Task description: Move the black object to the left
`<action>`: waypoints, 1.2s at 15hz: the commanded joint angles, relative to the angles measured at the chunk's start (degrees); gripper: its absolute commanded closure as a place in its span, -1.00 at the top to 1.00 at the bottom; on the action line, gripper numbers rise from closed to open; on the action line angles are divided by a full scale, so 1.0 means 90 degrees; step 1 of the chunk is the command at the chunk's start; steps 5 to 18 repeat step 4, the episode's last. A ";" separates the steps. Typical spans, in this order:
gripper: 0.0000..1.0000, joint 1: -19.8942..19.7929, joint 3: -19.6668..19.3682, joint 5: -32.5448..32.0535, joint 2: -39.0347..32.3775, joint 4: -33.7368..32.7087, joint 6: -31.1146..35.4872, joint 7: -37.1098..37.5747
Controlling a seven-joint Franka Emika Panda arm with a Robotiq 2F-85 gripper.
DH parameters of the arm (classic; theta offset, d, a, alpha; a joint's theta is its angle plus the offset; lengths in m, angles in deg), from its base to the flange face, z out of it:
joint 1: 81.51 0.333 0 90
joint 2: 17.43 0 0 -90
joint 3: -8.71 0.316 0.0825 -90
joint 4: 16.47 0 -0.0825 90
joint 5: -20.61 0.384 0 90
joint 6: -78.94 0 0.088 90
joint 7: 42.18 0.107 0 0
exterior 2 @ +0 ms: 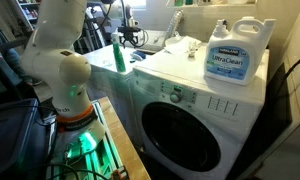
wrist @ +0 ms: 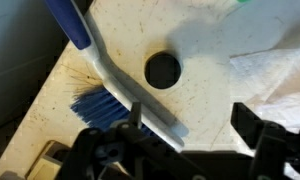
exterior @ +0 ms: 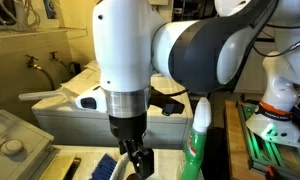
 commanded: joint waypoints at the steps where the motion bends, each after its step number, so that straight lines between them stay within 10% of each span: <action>1: 1.00 -0.0100 0.0094 0.0380 0.0482 0.0176 0.0282 -0.0164; 18: 1.00 0.0032 -0.0002 0.0316 0.0350 -0.0091 0.0395 -0.0112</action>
